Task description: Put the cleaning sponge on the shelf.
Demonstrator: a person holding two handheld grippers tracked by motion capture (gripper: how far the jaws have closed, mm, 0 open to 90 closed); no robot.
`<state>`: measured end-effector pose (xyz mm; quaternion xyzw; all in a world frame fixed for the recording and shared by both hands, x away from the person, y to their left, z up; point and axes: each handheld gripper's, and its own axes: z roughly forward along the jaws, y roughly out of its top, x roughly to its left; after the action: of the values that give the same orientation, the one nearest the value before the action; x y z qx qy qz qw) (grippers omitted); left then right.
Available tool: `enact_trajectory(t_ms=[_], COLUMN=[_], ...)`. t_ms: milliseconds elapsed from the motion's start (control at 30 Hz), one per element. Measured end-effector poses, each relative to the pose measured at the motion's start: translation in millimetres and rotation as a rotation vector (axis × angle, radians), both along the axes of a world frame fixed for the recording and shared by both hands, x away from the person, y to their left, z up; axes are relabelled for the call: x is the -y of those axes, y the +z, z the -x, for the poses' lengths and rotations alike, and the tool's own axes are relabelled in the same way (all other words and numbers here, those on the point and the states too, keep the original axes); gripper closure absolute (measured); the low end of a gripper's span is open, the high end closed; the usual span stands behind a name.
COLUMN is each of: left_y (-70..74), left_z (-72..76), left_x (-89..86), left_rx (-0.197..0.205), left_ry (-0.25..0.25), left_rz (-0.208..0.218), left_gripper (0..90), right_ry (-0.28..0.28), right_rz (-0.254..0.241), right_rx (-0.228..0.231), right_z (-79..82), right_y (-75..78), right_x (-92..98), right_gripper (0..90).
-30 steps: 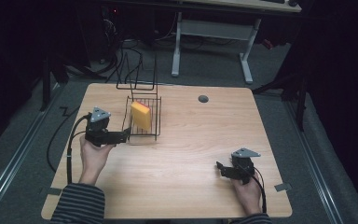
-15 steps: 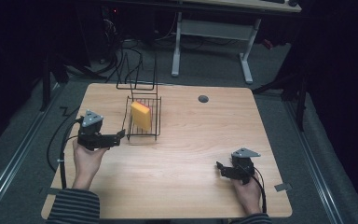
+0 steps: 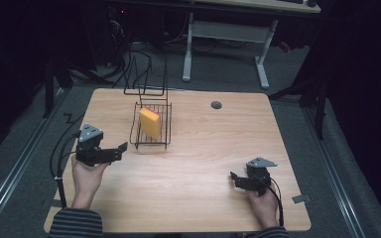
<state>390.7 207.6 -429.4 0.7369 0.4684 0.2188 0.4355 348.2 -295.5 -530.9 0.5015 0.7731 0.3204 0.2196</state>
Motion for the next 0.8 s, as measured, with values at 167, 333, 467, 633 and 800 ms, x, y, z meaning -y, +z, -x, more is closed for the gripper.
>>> enact_trajectory(t_ms=[167,333,467,633,800], left_y=[-6.6,-14.9,-23.2,-31.1,-36.3], left_z=[4.6,9.5,13.3,15.8,16.5], left_x=[-7.0,-13.1,-16.4,-19.3,-20.0], left_rx=[-0.009,-0.021,-0.033,-0.047,-0.057], left_ry=[0.014,0.02,0.029,0.037,0.042], left_rz=[0.01,0.016,0.016,0.021,0.019], left_gripper=[7.3,8.4,8.8,8.9,9.1], right_ry=[0.0,0.0,0.0,0.0,0.0], right_rz=[0.0,0.0,0.0,0.001,0.0], right_rx=[0.0,0.0,0.0,0.0,0.0], right_z=[0.0,0.0,0.0,0.0,0.0], right_y=[0.0,0.0,0.0,0.0,0.0], right_x=[0.0,0.0,0.0,0.0,0.0], right_gripper=[25.5,25.5,25.5,25.5,25.5])
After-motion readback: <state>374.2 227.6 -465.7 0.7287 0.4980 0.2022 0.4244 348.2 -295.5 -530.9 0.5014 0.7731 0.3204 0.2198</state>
